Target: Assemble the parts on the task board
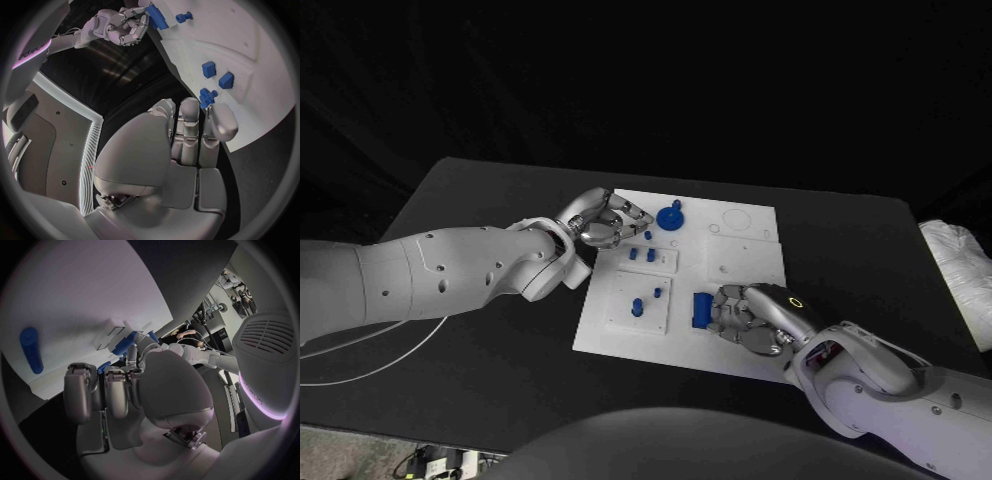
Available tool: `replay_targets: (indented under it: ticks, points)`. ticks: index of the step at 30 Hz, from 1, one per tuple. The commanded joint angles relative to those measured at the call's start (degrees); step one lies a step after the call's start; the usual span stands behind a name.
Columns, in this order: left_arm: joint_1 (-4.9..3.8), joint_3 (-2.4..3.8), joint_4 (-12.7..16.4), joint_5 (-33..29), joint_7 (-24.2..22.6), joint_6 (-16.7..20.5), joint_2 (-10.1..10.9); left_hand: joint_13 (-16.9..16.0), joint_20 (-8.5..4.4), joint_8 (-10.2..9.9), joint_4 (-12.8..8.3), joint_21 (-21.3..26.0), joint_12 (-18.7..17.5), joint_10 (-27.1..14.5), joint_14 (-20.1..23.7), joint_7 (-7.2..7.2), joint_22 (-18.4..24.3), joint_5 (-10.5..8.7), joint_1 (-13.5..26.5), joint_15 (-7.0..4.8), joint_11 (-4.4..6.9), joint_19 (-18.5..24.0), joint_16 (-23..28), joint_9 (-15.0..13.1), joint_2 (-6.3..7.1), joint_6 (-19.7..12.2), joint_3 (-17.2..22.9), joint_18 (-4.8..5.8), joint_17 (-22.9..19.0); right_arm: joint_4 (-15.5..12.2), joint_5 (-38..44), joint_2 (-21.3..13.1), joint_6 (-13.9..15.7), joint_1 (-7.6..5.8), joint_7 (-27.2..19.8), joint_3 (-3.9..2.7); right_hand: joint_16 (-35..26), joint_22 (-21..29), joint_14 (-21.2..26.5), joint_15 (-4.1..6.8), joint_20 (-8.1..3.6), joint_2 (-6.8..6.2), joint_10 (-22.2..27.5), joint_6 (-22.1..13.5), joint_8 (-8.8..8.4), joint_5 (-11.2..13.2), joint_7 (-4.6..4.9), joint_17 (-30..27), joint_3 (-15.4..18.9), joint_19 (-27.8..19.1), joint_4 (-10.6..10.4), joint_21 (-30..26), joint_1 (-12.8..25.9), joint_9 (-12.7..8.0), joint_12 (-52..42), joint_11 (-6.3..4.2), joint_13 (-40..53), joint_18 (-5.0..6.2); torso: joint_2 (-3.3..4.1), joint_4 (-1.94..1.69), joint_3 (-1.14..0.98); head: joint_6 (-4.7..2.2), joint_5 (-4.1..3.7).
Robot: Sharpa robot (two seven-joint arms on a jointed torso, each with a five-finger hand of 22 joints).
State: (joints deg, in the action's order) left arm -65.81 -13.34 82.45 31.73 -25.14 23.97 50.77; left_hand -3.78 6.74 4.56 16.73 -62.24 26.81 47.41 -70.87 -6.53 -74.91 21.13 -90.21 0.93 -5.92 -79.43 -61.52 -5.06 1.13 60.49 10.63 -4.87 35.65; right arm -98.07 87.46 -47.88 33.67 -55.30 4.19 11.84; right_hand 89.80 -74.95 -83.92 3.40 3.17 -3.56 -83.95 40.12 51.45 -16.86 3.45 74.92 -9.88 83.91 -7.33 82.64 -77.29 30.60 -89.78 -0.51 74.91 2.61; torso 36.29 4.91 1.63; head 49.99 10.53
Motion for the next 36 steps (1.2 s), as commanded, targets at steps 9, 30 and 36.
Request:
replay_targets:
  ticks: [9,30,36]
  points:
    - [0.01,0.05,0.19,-0.29,-0.16,-0.70,0.04,-0.04,0.33,0.20,-0.07,-0.18,0.20,0.54,-0.02,-0.06,-8.04,0.32,-0.06,0.29,-0.01,-0.18,-0.34,-0.07,0.06,0.16,0.38,-0.38,-0.09,-3.23,-2.94,-2.79,5.89,-0.11,-4.16,-0.02,0.20,-12.51,-6.08,0.12,-0.22,-1.36,-6.05,-0.02,1.85,13.34,-0.17,15.08,4.04,1.75,-3.65,0.44,4.51,4.83,-0.22,-0.01,15.09,-0.68,0.01,0.04,0.08,0.01,-0.43]
    - [-0.13,0.05,2.78,-0.41,-0.74,1.80,-0.37,-0.08,0.42,0.42,-0.02,-0.21,0.44,0.97,0.07,-0.07,-8.04,0.45,0.14,0.37,-0.01,-0.21,-0.33,-0.17,0.11,0.46,0.42,-0.37,-0.27,-5.25,-25.65,-12.98,-40.80,-21.51,28.24,0.08,0.20,-13.42,-6.08,-0.86,0.53,1.65,-6.05,13.29,-30.88,-6.95,1.45,15.08,-0.80,3.42,-7.55,3.18,17.52,-10.60,-0.22,1.27,15.09,-1.39,-0.20,-0.46,0.44,0.01,-2.52]
    - [-0.26,0.05,3.80,-0.41,-0.53,2.07,-0.50,-0.08,0.42,0.44,-0.01,-0.24,0.47,1.02,0.08,-0.07,-8.05,0.46,0.14,0.36,0.01,-0.22,-0.32,-0.18,0.14,0.48,0.42,-0.37,-0.31,0.71,-29.11,-9.29,-48.48,-22.94,32.67,0.20,0.20,-13.27,-6.08,-0.10,0.10,1.42,-6.05,19.09,-31.86,-8.55,0.10,15.08,-2.12,3.22,-4.84,2.77,15.47,-11.12,-0.22,0.20,15.09,-1.27,0.01,-0.95,0.27,0.01,-3.21]
